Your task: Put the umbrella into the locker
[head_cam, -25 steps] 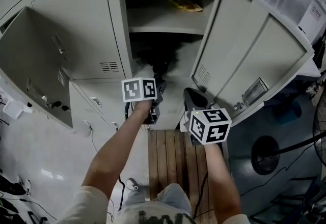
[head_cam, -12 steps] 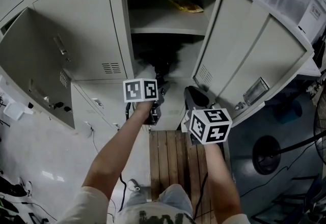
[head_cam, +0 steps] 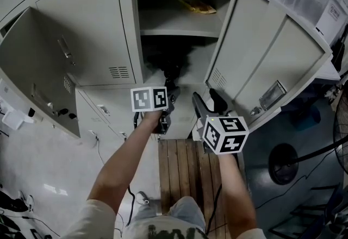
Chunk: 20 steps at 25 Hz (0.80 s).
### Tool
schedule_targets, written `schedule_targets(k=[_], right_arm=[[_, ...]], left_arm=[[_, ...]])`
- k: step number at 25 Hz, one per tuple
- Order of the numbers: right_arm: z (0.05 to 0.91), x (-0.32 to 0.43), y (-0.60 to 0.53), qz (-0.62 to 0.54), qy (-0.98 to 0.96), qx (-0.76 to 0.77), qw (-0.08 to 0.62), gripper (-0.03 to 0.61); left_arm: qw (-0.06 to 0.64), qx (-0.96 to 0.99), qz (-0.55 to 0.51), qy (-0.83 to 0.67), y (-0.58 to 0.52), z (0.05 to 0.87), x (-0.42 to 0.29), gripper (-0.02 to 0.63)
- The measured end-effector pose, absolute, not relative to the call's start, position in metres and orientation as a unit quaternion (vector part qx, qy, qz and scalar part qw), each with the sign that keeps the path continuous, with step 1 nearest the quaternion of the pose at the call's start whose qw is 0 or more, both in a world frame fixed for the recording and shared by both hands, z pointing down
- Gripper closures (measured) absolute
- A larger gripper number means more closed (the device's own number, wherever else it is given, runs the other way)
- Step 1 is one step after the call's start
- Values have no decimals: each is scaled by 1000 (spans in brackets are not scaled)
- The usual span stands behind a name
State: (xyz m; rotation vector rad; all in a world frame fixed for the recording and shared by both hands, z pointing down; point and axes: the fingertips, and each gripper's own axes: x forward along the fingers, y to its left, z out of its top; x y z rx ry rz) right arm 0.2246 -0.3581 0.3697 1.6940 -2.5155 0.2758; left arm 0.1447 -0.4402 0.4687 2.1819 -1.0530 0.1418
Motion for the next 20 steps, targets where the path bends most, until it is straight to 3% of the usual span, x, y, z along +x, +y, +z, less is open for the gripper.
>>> schedule_targets(k=[5,20], right_arm=[[366,225,-355,84,-824,559,45,274],[361,213,-339,84,-818,567,46,264]], left_arm=[[345,844,57,-407,-439,468,142,446],[314,857,55,-405,-426,454,122,426]])
